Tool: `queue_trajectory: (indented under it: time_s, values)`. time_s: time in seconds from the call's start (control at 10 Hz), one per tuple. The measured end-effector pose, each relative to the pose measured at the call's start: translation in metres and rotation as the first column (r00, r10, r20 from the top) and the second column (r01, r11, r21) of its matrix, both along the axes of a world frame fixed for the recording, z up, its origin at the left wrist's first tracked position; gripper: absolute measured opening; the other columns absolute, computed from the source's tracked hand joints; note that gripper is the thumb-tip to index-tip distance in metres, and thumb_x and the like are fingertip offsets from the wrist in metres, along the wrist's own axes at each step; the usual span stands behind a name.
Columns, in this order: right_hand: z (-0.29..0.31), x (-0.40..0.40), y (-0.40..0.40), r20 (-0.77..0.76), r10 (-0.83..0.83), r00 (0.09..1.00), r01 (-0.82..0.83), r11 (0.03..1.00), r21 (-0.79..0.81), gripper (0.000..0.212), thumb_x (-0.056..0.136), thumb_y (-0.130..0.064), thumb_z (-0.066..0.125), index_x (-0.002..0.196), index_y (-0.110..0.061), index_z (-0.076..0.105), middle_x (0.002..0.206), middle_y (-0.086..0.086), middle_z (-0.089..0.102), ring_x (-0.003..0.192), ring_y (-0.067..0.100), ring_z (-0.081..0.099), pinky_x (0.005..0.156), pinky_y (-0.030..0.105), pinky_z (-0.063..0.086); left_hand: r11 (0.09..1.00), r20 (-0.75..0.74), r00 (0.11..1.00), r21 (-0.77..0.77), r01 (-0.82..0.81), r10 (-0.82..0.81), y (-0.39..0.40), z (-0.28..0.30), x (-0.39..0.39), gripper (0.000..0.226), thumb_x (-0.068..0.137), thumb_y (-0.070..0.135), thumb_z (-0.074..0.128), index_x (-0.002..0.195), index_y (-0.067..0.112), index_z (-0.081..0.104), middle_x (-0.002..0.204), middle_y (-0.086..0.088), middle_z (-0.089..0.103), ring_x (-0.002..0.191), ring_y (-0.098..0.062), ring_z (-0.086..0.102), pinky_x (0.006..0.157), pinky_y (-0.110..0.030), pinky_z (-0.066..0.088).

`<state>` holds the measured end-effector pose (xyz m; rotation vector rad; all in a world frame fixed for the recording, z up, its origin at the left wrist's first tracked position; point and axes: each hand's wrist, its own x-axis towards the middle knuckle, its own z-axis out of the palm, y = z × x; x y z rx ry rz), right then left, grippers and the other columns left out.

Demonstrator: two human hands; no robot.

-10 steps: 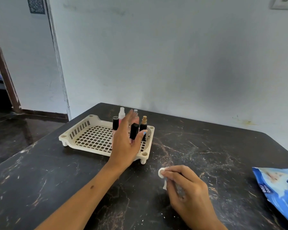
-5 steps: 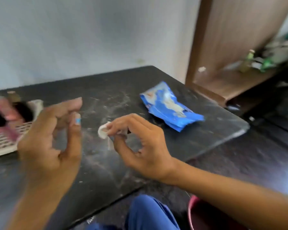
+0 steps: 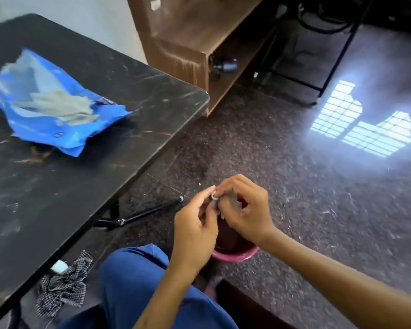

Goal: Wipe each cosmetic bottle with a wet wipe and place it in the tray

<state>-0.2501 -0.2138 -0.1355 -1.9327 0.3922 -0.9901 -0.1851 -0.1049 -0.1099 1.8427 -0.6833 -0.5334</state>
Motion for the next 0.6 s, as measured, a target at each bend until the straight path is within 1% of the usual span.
queue_trajectory:
  time_s: [0.1, 0.2, 0.3, 0.4, 0.5, 0.6]
  values:
    - [-0.073, 0.003, -0.012, -0.282, -0.133, 0.950, 0.174, 0.977, 0.126, 0.005, 0.076, -0.009, 0.065, 0.075, -0.012, 0.069, 0.077, -0.004, 0.066, 0.073, 0.004, 0.060, 0.070, 0.015, 0.045, 0.971, -0.158, 0.987, 0.231, 0.058, -0.022, -0.032, -0.072, 0.013, 0.039, 0.090, -0.001, 0.042, 0.124, 0.010, 0.057, 0.119, -0.004, 0.064, 0.113, -0.017, 0.060, 0.098, -0.033, 0.047]
    - [-0.125, 0.012, -0.019, -0.588, -0.131, 0.798, 0.245, 0.962, 0.119, 0.005, 0.078, -0.007, 0.069, 0.078, -0.011, 0.072, 0.082, 0.004, 0.069, 0.076, 0.017, 0.062, 0.069, 0.029, 0.046, 0.891, -0.256, 0.966, 0.432, 0.139, -0.027, -0.054, -0.122, 0.015, 0.040, 0.091, 0.001, 0.040, 0.130, 0.004, 0.049, 0.131, -0.013, 0.056, 0.125, -0.026, 0.050, 0.105, -0.034, 0.037]
    - [-0.153, 0.013, -0.022, -0.760, -0.076, 0.646, 0.290, 0.945, 0.152, 0.012, 0.085, -0.014, 0.062, 0.082, -0.010, 0.073, 0.086, 0.005, 0.071, 0.080, 0.022, 0.064, 0.067, 0.030, 0.045, 0.810, -0.295, 0.955, 0.558, 0.181, -0.011, -0.068, -0.143, 0.007, 0.042, 0.093, -0.002, 0.036, 0.134, 0.001, 0.044, 0.137, -0.014, 0.050, 0.128, -0.026, 0.044, 0.096, -0.021, 0.032]
    - [-0.168, 0.007, -0.021, -0.819, 0.011, 0.574, 0.337, 0.908, 0.248, 0.017, 0.085, -0.013, 0.058, 0.079, -0.009, 0.074, 0.080, 0.008, 0.072, 0.079, 0.026, 0.066, 0.068, 0.039, 0.053, 0.754, -0.370, 0.929, 0.618, 0.223, 0.029, -0.072, -0.161, 0.000, 0.050, 0.092, 0.000, 0.036, 0.141, 0.004, 0.033, 0.144, -0.014, 0.043, 0.132, -0.026, 0.040, 0.102, -0.028, 0.033]
    - [-0.171, 0.002, -0.020, -0.819, 0.029, 0.573, 0.398, 0.864, 0.309, 0.021, 0.084, -0.008, 0.054, 0.083, -0.010, 0.075, 0.082, 0.008, 0.074, 0.081, 0.025, 0.068, 0.070, 0.037, 0.056, 0.674, -0.372, 0.928, 0.683, 0.281, -0.010, -0.069, -0.171, -0.005, 0.055, 0.094, 0.009, 0.038, 0.146, 0.008, 0.021, 0.148, -0.014, 0.036, 0.136, -0.027, 0.035, 0.107, -0.034, 0.031]
    - [-0.167, -0.003, -0.025, -0.811, -0.042, 0.583, 0.495, 0.810, 0.314, 0.024, 0.085, -0.008, 0.053, 0.089, -0.014, 0.076, 0.086, 0.006, 0.074, 0.083, 0.024, 0.067, 0.072, 0.033, 0.055, 0.677, -0.381, 0.924, 0.676, 0.291, -0.016, -0.070, -0.171, -0.008, 0.061, 0.091, 0.008, 0.042, 0.147, 0.007, 0.018, 0.150, -0.015, 0.033, 0.137, -0.027, 0.033, 0.108, -0.033, 0.029]
